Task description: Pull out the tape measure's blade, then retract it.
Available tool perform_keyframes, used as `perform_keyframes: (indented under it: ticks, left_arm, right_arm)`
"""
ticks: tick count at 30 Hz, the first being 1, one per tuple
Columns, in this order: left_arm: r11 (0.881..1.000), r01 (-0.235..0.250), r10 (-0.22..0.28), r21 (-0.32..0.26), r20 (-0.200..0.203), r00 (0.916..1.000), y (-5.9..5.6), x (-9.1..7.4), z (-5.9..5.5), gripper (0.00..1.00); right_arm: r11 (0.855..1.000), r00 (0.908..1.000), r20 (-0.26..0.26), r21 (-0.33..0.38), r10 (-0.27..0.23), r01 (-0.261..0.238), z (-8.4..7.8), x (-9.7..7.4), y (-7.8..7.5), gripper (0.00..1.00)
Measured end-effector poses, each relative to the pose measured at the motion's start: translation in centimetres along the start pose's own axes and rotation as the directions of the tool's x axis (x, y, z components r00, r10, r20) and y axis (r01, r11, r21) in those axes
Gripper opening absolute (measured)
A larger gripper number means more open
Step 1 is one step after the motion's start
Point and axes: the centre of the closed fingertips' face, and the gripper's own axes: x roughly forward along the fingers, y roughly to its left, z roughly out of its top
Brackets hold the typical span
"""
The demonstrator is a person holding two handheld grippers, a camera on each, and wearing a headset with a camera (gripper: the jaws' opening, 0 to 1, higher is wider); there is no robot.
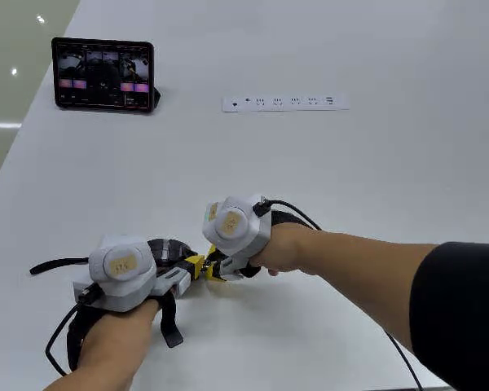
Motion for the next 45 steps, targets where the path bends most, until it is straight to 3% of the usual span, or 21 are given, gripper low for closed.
perform_keyframes:
  ticks: [20,31,40,45]
  left_arm:
    - [1.0,0.001,-0.001,-0.001,0.011,0.9999,0.0,-0.1,0.1,0.63]
    - [1.0,0.003,-0.003,-0.009,-0.001,1.0,0.0,-0.2,0.2,0.63]
    - [0.999,0.044,-0.044,-0.008,0.009,0.999,-0.3,-0.5,1.5,0.65]
    - [0.996,0.075,-0.076,0.046,0.006,0.9971,-0.8,-0.7,1.9,0.68]
  right_arm:
    - [0.999,0.9997,-0.015,-0.028,-0.018,0.018,0.1,0.1,0.1,0.12]
    - [0.999,0.9996,-0.005,-0.044,-0.029,0.028,0.0,-1.0,0.2,0.12]
    - [0.998,0.9978,0.021,-0.024,-0.064,0.064,0.0,-2.5,0.0,0.13]
    - [0.997,0.9962,0.036,-0.009,-0.08,0.08,-0.6,-3.4,0.2,0.14]
